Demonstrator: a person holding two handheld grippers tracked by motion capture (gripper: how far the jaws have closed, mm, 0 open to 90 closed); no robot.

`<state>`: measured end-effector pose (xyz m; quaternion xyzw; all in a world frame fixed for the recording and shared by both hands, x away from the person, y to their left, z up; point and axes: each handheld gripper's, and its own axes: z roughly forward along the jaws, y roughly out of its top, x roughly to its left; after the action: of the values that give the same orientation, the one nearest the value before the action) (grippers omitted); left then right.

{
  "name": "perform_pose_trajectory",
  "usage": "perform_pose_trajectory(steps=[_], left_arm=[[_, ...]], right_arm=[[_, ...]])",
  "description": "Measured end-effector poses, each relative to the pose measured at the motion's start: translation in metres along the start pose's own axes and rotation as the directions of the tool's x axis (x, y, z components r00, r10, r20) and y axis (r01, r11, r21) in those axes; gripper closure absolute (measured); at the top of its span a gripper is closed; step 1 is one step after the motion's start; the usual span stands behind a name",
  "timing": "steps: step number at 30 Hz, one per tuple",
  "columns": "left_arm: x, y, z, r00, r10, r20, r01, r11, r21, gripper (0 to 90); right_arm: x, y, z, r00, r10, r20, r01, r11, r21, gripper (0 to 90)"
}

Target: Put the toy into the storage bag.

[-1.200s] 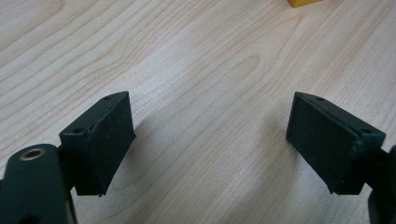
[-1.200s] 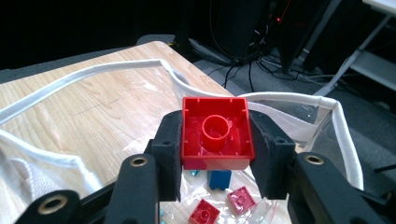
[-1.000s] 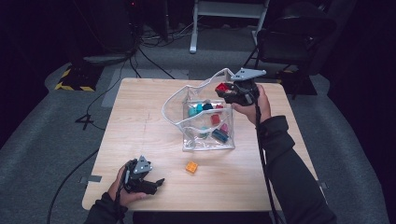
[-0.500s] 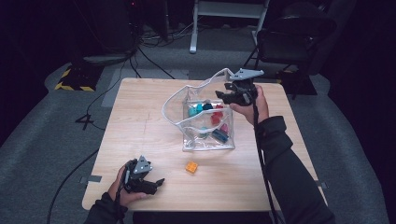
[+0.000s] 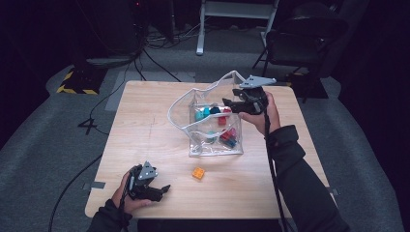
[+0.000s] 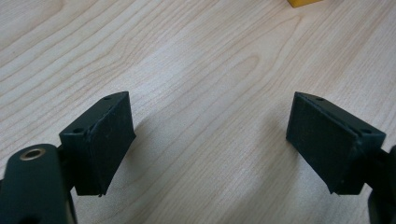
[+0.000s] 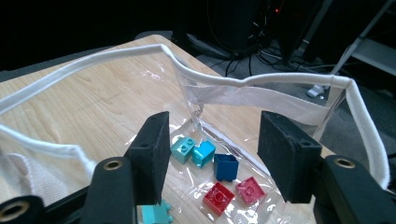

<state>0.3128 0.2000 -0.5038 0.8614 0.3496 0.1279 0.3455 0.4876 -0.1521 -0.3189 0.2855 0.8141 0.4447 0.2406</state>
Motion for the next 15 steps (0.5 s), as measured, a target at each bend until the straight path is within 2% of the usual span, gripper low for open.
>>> perform_pose_trajectory(steps=[9, 15], left_arm=[[0.000, 0.000, 0.000, 1.0000, 0.001, 0.002, -0.001, 1.0000, 0.002, 15.3], [0.000, 0.000, 0.000, 1.0000, 0.000, -0.001, 0.000, 1.0000, 0.000, 15.3]], right_arm=[[0.015, 0.000, -0.023, 0.9973, -0.041, -0.062, 0.038, 0.9976, -0.057, 40.0], [0.032, -0.006, -0.036, 0.9882, -0.084, -0.128, 0.072, 0.9930, -0.094, 33.3]])
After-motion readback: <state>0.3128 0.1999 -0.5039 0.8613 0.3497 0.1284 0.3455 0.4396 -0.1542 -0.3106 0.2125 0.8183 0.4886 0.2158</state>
